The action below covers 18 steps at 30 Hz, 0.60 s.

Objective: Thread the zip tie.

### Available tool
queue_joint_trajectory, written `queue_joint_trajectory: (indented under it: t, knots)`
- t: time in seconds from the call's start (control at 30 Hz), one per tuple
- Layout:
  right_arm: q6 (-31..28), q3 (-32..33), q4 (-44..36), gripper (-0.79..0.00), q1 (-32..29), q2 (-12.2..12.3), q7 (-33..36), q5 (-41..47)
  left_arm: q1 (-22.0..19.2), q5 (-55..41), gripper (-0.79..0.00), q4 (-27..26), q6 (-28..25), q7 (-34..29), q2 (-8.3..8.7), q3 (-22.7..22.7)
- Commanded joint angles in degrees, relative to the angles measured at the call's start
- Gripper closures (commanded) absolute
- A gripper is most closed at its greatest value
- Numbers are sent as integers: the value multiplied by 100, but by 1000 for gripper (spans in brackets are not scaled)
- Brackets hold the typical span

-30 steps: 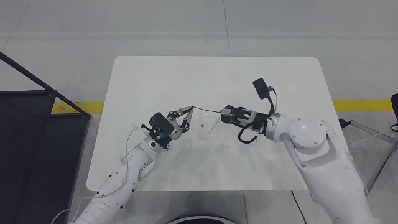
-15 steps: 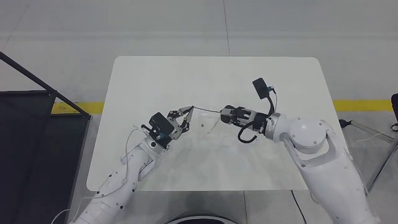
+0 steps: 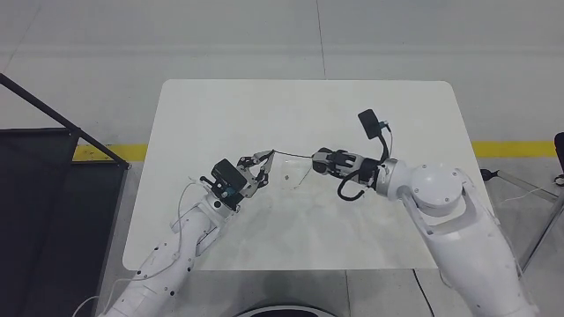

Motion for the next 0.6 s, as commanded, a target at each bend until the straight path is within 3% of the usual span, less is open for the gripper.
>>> queue_joint_trajectory:
  t: [0.0,0.57]
  knots:
    - [-15,-1,8,0,2,-1,1,20,0,0,0,0,0,0,0,0]
    - [-206,26,69,0,3,-21,-109,326,0,0,0,0,0,0,0,0]
